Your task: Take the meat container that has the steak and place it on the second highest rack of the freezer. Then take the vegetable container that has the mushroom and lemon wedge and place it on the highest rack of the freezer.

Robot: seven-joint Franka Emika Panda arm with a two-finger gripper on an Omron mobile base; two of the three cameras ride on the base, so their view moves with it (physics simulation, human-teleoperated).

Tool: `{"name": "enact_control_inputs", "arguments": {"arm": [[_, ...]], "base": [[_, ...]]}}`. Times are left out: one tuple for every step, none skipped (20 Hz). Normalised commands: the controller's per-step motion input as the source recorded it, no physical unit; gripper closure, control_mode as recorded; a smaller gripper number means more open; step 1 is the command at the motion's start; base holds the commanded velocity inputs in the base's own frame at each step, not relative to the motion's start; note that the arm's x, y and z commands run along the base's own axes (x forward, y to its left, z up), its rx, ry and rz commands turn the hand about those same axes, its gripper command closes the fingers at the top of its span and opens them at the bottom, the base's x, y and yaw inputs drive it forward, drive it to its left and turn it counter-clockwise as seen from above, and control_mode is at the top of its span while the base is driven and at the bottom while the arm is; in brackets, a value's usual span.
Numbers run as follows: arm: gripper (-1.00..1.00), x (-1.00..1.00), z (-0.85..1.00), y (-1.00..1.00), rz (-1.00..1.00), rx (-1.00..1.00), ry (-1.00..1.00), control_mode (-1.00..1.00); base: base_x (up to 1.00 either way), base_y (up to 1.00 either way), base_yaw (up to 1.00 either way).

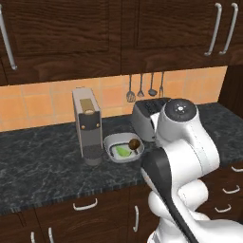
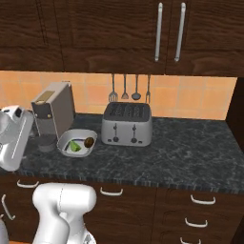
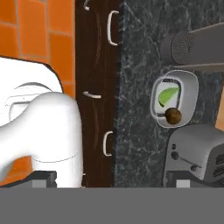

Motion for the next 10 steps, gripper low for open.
{"name": "enact_control_inputs", "arguments": {"arm": [[-1.00,0.61,-0.67,0.03,-0.32,0.04,0.17,-1.00],[-1.00,0.64,-0.74,0.00,-0.32,0.05,0.13,-1.00],[-1.00,0.69,-0.79,0.00,-0.32,0.05,0.11,-1.00],[-1.00,0.74,-0.83,0.00,-0.31,0.02,0.09,-1.00],[-1.00,0.76,-0.79,0.00,-0.31,0.01,0.05,-1.00],[-1.00,0.84,-0.78,0.00,-0.29,0.00,0.02,-1.00],[-1.00,0.87,-0.76,0.00,-0.27,0.00,0.00,-1.00],[-1.00,0.89,-0.71,0.00,-0.26,0.00,0.00,-1.00],[-1.00,0.82,-0.69,-0.13,-0.21,0.00,0.00,-1.00],[-1.00,0.89,-0.69,-0.26,-0.13,0.00,0.01,-1.00]], "base": [[0.00,0.00,0.00],[0.00,0.00,0.00],[0.00,0.00,0.00],[0.00,0.00,0.00],[0.00,0.00,0.00],[0.00,0.00,0.00],[0.00,0.00,0.00],[0.00,0.00,0.00],[0.00,0.00,0.00],[0.00,0.00,0.00]]}}
